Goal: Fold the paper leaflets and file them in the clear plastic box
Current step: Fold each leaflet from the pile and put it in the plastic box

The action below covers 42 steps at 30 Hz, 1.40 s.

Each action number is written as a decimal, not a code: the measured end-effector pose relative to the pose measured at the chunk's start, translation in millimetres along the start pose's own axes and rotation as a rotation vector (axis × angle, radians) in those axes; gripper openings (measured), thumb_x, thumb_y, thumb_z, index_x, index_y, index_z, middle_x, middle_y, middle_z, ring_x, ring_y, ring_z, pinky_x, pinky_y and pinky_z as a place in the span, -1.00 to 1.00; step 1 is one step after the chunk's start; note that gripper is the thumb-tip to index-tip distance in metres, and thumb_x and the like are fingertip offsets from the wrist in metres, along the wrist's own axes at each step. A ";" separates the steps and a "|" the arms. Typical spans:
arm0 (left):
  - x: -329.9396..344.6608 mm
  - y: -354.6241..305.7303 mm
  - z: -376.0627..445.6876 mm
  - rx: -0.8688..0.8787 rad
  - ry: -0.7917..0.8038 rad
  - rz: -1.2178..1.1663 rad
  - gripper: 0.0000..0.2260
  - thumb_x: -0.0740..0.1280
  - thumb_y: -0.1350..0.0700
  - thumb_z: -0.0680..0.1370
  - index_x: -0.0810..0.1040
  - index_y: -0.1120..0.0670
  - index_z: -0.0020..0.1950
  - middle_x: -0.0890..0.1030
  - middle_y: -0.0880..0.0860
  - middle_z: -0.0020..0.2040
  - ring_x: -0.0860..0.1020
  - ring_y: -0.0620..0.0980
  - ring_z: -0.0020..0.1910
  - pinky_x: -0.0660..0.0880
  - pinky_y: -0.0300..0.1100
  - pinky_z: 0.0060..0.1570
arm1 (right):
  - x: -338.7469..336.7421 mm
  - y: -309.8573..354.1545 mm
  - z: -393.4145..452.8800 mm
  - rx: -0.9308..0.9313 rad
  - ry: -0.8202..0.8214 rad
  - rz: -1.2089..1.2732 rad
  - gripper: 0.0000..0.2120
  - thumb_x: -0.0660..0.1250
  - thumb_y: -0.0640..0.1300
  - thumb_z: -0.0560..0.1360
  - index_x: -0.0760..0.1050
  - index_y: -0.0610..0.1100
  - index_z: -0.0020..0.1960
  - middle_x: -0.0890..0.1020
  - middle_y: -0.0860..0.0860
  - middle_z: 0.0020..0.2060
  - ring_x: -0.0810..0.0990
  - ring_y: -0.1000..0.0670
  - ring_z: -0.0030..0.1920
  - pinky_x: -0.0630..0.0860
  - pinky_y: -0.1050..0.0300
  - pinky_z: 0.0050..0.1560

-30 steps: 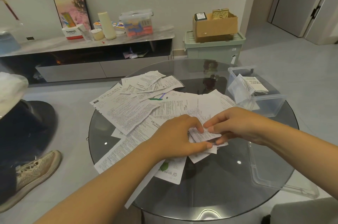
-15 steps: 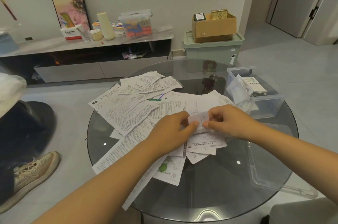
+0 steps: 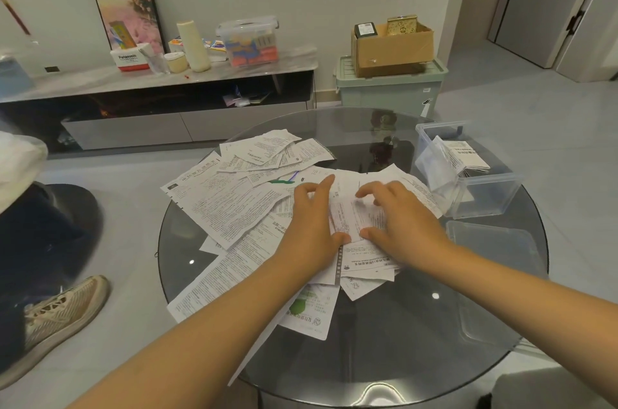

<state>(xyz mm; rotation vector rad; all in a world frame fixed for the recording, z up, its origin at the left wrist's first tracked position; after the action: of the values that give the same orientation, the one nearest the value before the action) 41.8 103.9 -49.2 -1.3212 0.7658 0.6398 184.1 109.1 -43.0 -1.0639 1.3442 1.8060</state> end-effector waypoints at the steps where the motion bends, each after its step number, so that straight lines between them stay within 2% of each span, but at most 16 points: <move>1: -0.2 -0.9 0.0 0.034 -0.008 0.044 -0.27 0.46 0.13 0.45 0.12 -0.08 0.50 0.08 -0.01 0.42 0.28 -0.07 0.31 0.30 -0.27 0.24 | 0.0 2.8 -0.3 -0.059 0.002 -0.069 -0.61 0.37 -0.01 0.47 0.38 0.11 0.27 0.36 0.08 0.21 0.35 0.04 0.16 0.38 0.15 0.07; 3: -0.4 -4.1 -0.2 0.118 -0.012 0.153 -0.44 0.43 0.11 0.47 0.30 -0.04 0.42 0.16 -0.02 0.39 0.23 -0.05 0.34 0.24 -0.20 0.32 | 3.1 4.9 0.0 -0.133 0.069 -0.201 -0.65 0.26 0.03 0.54 0.41 0.14 0.32 0.29 0.12 0.35 0.23 0.00 0.30 0.24 0.10 0.26; 6: 3.1 -2.7 2.8 0.151 0.074 0.245 -0.63 0.35 0.09 0.53 0.45 0.00 0.33 0.37 -0.06 0.32 0.26 -0.05 0.34 0.17 -0.16 0.32 | 8.0 -1.2 3.2 -0.089 0.195 -0.236 -0.63 0.16 0.03 0.59 0.32 0.21 0.38 0.25 0.20 0.43 0.14 -0.02 0.37 0.09 0.07 0.30; 10: 1.4 5.9 8.5 0.077 0.138 0.147 -0.64 0.38 0.11 0.51 0.50 0.00 0.30 0.48 -0.06 0.28 0.38 -0.05 0.30 0.26 -0.09 0.35 | 11.9 -8.1 7.7 -0.047 0.254 -0.212 -0.57 0.14 -0.13 0.60 0.29 0.27 0.38 0.25 0.26 0.42 0.14 0.00 0.36 0.09 0.09 0.27; 14: -0.3 8.2 10.6 0.059 0.163 0.149 -0.64 0.42 0.11 0.49 0.52 0.00 0.28 0.49 -0.07 0.28 0.41 -0.06 0.28 0.29 -0.08 0.35 | 12.2 -9.2 10.7 -0.057 0.264 -0.189 -0.55 0.14 -0.18 0.59 0.32 0.24 0.37 0.27 0.24 0.42 0.15 0.00 0.36 0.09 0.09 0.27; 17: -2.4 6.5 8.0 0.095 0.162 0.164 -0.63 0.42 0.05 0.48 0.52 0.00 0.28 0.50 -0.07 0.28 0.41 -0.07 0.28 0.28 -0.07 0.36 | 10.5 -9.3 11.3 -0.078 0.296 -0.172 -0.59 0.13 -0.13 0.60 0.32 0.22 0.39 0.26 0.22 0.43 0.14 0.00 0.37 0.08 0.09 0.27; 21: -6.1 1.5 3.0 0.174 0.136 0.230 -0.64 0.40 -0.03 0.48 0.55 0.00 0.25 0.55 -0.07 0.25 0.45 -0.08 0.25 0.29 -0.10 0.35 | 6.4 -10.3 8.3 -0.100 0.322 -0.156 -0.60 0.19 0.04 0.57 0.31 0.18 0.40 0.25 0.21 0.43 0.13 0.02 0.39 0.07 0.04 0.33; 23: -8.4 -1.5 1.4 0.209 0.113 0.246 -0.70 0.37 -0.04 0.50 0.59 0.00 0.20 0.60 -0.08 0.18 0.51 -0.08 0.18 0.37 -0.12 0.27 | 4.4 -10.5 7.2 -0.122 0.289 -0.173 -0.60 0.22 0.09 0.55 0.34 0.17 0.38 0.29 0.20 0.41 0.15 0.03 0.37 0.08 0.07 0.31; 26: -13.8 -9.4 -2.3 0.253 0.039 0.229 -0.79 0.30 0.01 0.53 0.65 0.01 0.10 0.65 -0.09 0.06 0.56 -0.10 0.03 0.48 -0.15 0.08 | -0.2 -7.1 6.6 -0.198 0.164 -0.169 -0.70 0.22 0.04 0.56 0.48 0.13 0.28 0.42 0.15 0.29 0.30 0.05 0.27 0.17 0.19 0.22; 29: -21.2 -20.7 -4.8 0.324 -0.120 0.192 -0.83 0.31 0.03 0.53 0.68 0.01 -0.01 0.65 -0.10 -0.05 0.51 -0.15 -0.10 0.46 -0.24 -0.09 | -12.2 -2.9 5.0 -0.183 0.032 -0.019 -0.77 0.25 -0.07 0.55 0.59 0.01 0.16 0.58 0.11 0.14 0.51 0.05 0.14 0.40 0.20 0.12; 31: -25.1 -26.0 -5.2 0.296 -0.154 0.118 -0.84 0.32 0.01 0.54 0.67 -0.04 0.01 0.64 -0.14 -0.07 0.48 -0.18 -0.21 0.41 -0.35 -0.20 | -21.9 -2.3 2.2 -0.172 -0.035 0.035 -0.77 0.26 -0.12 0.55 0.61 -0.04 0.15 0.64 0.06 0.08 0.57 0.02 0.09 0.43 0.22 0.07; 33: -25.1 -29.4 -5.5 0.259 -0.125 -0.011 -0.84 0.34 0.03 0.54 0.66 -0.05 0.06 0.65 -0.14 -0.06 0.54 -0.18 -0.24 0.47 -0.37 -0.17 | -30.6 -4.2 -2.4 -0.179 -0.074 0.025 -0.76 0.27 -0.16 0.54 0.60 -0.06 0.16 0.66 0.02 0.06 0.59 0.01 0.07 0.40 0.27 0.04; 36: -21.1 -39.3 -7.3 0.276 -0.089 -0.126 -0.83 0.38 0.09 0.52 0.66 -0.01 0.09 0.68 -0.08 -0.02 0.62 -0.19 -0.12 0.55 -0.34 -0.04 | -43.0 -11.7 -12.5 -0.175 -0.103 -0.011 -0.77 0.30 -0.13 0.53 0.60 -0.03 0.17 0.67 0.03 0.05 0.61 -0.02 0.06 0.46 0.19 0.04; 39: -11.3 -52.6 -10.7 0.301 -0.043 -0.166 -0.82 0.39 0.10 0.51 0.66 0.02 0.09 0.68 -0.07 0.03 0.63 -0.17 -0.04 0.53 -0.36 0.03 | -59.9 -18.0 -31.2 -0.167 -0.088 -0.099 -0.76 0.29 -0.07 0.54 0.59 0.04 0.17 0.68 0.07 0.03 0.62 -0.01 0.01 0.51 0.13 0.00; 42: -0.1 -68.8 -17.6 0.355 0.002 -0.168 -0.82 0.39 0.11 0.51 0.66 0.01 0.09 0.67 -0.05 0.04 0.63 -0.13 -0.01 0.55 -0.23 0.08 | -74.9 -25.4 -53.9 -0.172 -0.056 -0.115 -0.77 0.29 -0.05 0.53 0.60 0.08 0.15 0.68 0.11 0.00 0.63 0.05 -0.05 0.55 0.12 -0.04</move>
<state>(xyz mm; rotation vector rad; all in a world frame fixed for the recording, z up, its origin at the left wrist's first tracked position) 93.5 76.4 -9.1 -1.0461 0.7226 0.3488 253.1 62.3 3.9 -1.1469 1.0880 1.8763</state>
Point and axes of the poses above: each hand's wrist, its own z-axis towards the middle knuckle, its own x-axis out of the palm, y = z × x, the point moved 4 cm from there along z, towards the middle knuckle
